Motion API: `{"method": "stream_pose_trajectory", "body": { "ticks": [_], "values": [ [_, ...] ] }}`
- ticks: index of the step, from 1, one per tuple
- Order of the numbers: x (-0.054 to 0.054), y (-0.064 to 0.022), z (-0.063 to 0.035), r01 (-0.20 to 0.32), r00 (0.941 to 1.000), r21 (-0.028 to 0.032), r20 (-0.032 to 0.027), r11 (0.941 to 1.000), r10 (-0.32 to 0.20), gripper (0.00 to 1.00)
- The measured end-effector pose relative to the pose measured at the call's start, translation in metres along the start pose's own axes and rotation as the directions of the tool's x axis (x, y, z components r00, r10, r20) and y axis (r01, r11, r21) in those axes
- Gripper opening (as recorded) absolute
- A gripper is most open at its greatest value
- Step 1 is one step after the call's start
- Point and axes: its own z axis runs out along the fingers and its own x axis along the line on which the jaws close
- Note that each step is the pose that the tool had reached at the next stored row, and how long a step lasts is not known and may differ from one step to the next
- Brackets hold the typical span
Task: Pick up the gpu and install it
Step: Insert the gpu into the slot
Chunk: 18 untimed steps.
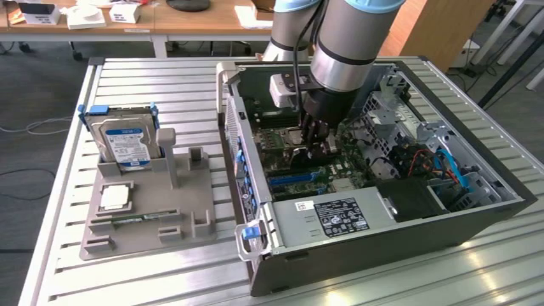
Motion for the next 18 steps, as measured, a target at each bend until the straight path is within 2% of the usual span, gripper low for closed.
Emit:
{"method": "stream_pose_trajectory", "body": {
  "ticks": [11,18],
  "values": [
    [0.0001,0.0000,0.0016,-0.001,1.0000,0.0000,0.0000,1.0000,0.001,0.27],
    [0.0001,-0.0028,0.0012,0.000,1.0000,-0.0002,-0.0001,1.0000,0.000,0.27]
  ]
}}
